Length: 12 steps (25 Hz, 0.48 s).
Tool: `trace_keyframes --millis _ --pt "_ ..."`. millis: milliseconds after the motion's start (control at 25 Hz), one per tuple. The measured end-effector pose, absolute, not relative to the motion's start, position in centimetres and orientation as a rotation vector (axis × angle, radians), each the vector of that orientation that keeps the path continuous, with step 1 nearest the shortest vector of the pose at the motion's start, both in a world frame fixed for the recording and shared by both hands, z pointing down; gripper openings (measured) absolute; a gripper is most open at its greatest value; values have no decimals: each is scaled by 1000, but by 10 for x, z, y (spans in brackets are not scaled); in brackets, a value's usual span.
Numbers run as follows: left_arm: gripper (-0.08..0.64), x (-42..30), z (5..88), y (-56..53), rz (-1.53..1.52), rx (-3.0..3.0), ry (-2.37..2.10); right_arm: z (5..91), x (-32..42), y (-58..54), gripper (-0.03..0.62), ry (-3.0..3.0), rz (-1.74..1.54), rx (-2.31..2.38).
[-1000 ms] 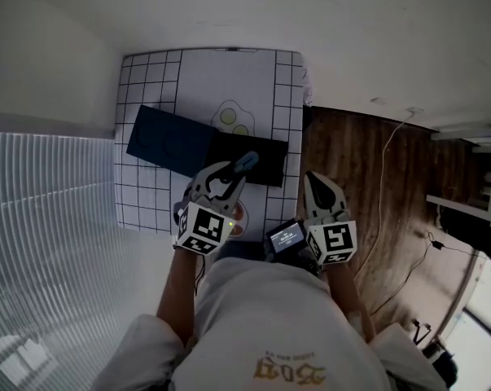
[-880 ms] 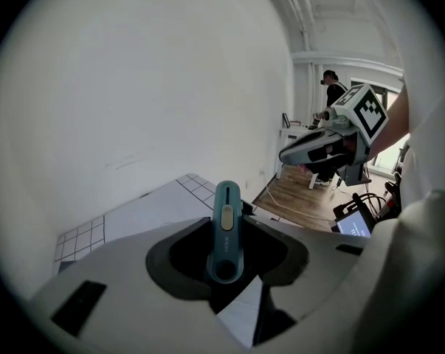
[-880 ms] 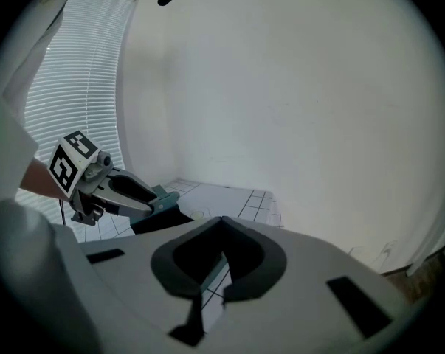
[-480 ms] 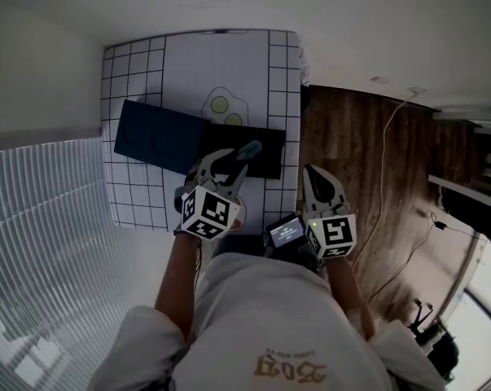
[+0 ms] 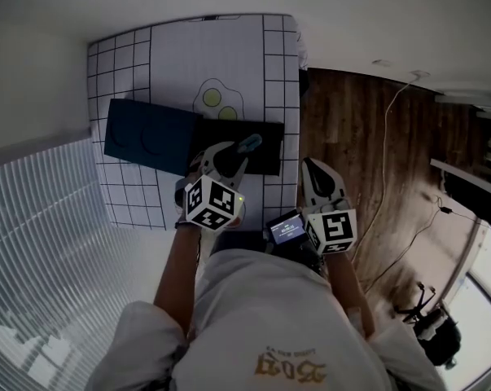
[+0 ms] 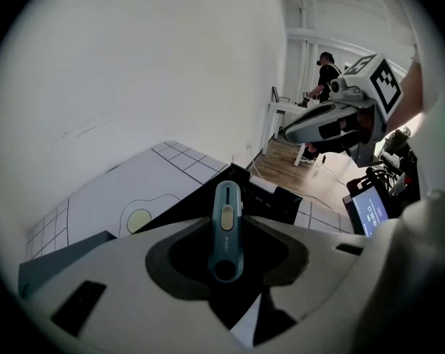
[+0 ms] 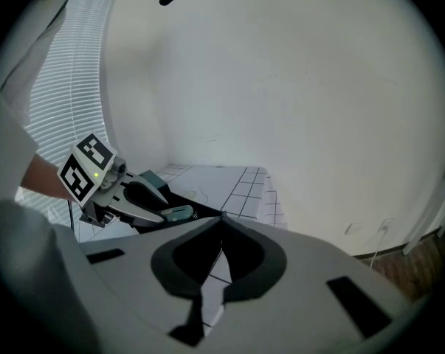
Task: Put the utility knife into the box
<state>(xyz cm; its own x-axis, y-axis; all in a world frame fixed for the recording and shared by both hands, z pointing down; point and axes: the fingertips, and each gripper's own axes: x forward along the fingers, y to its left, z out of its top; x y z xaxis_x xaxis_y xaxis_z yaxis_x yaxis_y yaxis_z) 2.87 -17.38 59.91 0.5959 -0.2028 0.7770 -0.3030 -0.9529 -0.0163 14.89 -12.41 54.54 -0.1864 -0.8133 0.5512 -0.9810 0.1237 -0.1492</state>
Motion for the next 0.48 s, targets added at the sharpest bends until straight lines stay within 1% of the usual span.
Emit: trace_keyframes --millis 480 --pt "141 28 630 -173 1411 2649 -376 557 156 -114 8 -2019 754 1782"
